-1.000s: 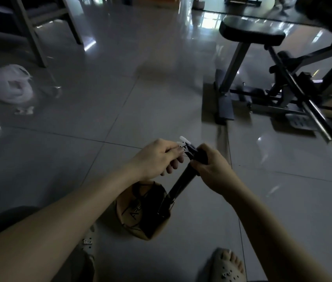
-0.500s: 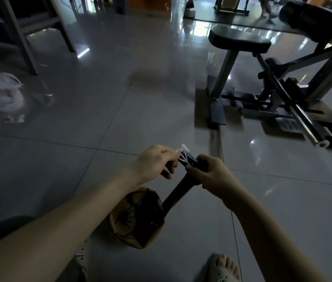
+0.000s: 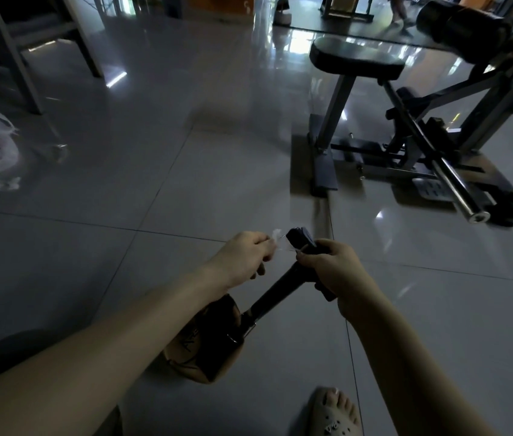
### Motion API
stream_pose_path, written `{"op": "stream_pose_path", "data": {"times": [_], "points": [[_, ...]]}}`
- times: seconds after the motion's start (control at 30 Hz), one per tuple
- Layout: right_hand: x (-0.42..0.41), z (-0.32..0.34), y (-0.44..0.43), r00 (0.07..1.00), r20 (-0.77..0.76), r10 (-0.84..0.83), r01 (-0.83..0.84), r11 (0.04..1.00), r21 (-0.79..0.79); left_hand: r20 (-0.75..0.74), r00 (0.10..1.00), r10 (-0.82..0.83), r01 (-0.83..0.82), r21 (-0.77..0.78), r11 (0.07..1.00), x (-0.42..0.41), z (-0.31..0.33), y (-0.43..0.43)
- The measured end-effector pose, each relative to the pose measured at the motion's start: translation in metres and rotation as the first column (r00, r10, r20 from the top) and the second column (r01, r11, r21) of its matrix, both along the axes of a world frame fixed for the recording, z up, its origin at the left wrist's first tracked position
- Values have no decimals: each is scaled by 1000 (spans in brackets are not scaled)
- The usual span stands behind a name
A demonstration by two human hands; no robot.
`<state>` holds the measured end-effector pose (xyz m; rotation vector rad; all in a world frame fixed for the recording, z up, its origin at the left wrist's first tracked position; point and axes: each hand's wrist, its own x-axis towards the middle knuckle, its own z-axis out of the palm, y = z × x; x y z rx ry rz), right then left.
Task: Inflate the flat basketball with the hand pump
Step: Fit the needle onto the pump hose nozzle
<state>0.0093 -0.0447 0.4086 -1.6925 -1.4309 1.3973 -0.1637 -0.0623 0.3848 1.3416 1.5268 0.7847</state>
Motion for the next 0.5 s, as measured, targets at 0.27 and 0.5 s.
{"op": "stream_pose_path", "data": {"times": [0.27, 0.5], "points": [[5, 6, -7, 996, -78, -45, 46, 999, 18, 157, 981, 115, -120, 19, 993, 26, -10, -5], [5, 1, -8, 981, -148, -126, 125, 992, -20, 16, 999, 30, -32, 144, 989, 40, -9, -9]]}}
